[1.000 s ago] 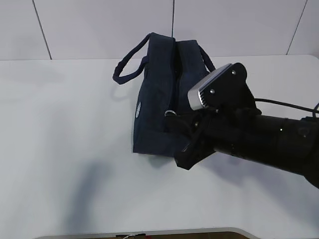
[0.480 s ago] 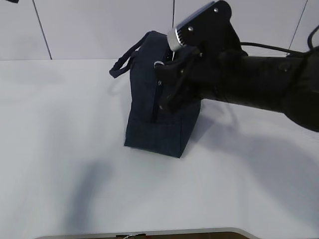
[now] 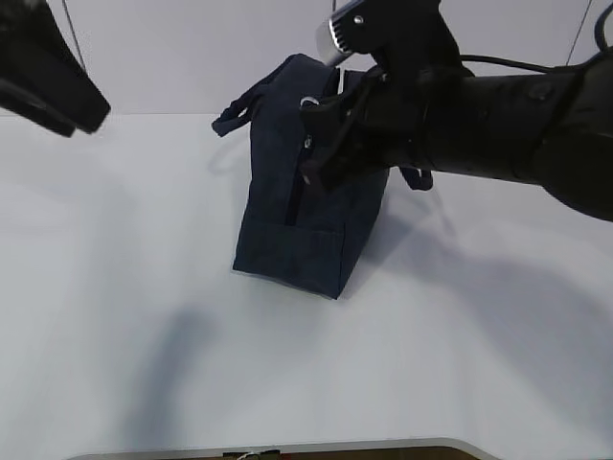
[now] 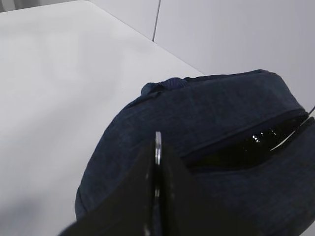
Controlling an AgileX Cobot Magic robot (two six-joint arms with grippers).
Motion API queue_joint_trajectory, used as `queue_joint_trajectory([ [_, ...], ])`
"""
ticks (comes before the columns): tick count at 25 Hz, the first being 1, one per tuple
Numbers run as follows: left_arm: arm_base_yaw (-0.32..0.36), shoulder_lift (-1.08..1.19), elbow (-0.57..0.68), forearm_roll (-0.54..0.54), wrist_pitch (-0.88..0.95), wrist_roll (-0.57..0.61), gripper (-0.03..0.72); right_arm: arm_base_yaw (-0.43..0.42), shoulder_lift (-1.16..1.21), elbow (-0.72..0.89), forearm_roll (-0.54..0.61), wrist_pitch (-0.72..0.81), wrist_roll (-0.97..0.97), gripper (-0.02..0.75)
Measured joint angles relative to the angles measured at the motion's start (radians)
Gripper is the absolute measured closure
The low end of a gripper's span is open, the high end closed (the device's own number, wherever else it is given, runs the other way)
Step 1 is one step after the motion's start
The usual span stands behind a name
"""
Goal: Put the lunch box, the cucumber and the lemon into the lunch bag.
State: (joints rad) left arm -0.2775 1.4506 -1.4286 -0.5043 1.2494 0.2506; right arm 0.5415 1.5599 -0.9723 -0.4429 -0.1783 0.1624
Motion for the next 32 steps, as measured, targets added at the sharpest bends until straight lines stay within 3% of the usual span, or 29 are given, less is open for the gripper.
queue_joint_trajectory([
  [5,-0.065,0.002,0.065,0.101,-0.001,0.017,0.445,0.000,0.000,-0.002,0.000,0.018,0.035,0.733],
  [11,-0.074,0.004,0.124,0.111,-0.096,0.080,0.383,0.000,0.000,-0.018,0.000,0.049,0.147,0.733],
  [17,-0.079,0.048,0.191,0.046,-0.216,0.208,0.361,0.000,0.000,-0.081,0.002,0.145,0.184,0.733],
  [22,-0.129,0.118,0.200,0.025,-0.328,0.295,0.350,0.000,0.000,-0.116,0.031,0.227,0.189,0.733],
  [28,-0.186,0.190,0.203,-0.021,-0.446,0.378,0.267,0.000,0.000,-0.142,0.093,0.302,0.192,0.733],
  [32,-0.206,0.214,0.205,-0.053,-0.519,0.409,0.254,0.000,0.000,-0.145,0.140,0.319,0.193,0.733],
])
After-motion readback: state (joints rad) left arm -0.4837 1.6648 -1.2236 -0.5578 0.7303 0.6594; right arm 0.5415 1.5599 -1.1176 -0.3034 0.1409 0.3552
